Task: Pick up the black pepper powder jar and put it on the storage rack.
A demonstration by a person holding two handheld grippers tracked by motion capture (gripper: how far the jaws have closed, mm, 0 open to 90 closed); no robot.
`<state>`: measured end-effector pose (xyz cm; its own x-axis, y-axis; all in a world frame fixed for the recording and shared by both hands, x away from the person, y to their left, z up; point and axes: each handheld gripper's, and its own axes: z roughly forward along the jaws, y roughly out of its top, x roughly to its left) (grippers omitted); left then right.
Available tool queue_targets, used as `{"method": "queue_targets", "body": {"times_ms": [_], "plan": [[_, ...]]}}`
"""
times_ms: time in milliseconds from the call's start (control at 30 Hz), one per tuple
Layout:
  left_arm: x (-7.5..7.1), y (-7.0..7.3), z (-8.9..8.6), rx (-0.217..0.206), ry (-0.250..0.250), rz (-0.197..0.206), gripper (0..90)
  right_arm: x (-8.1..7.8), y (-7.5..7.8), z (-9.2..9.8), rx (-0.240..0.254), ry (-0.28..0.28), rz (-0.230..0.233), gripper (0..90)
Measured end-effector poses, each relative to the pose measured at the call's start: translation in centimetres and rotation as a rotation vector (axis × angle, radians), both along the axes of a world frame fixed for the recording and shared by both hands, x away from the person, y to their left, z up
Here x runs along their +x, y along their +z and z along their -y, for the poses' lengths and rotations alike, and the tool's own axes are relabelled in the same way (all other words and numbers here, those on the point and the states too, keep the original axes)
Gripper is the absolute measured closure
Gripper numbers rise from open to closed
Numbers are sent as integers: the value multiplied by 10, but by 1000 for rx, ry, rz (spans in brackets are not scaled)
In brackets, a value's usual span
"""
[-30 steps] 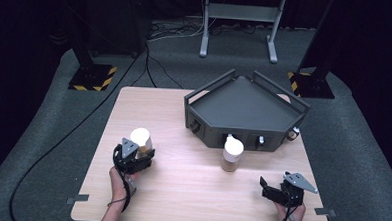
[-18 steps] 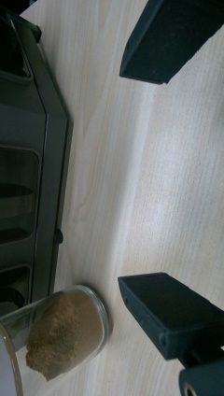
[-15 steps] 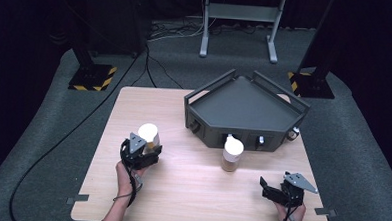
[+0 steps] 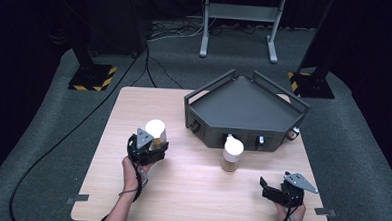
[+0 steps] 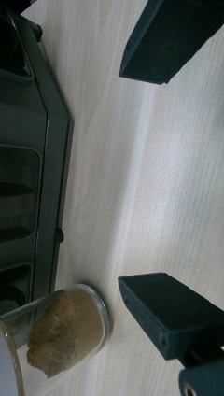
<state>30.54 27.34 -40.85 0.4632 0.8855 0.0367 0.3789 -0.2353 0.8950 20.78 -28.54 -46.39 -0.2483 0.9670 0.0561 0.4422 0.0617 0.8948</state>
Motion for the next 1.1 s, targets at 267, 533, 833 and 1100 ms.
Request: {"method": "queue_targets", "body": {"times_ms": [267,533,833,1100], "plan": [[5,4,8,-4,-18,2,308,0,0,0,1,1,1,10],[10,9,13,-14,-34,5,308,0,0,0,-1,0,1,10],[16,15,19,-10,-54,7,308,0,0,0,1,1,2,10],[23,23,28,2,-89,10,308,0,0,1,8,-3,1,10]]}}
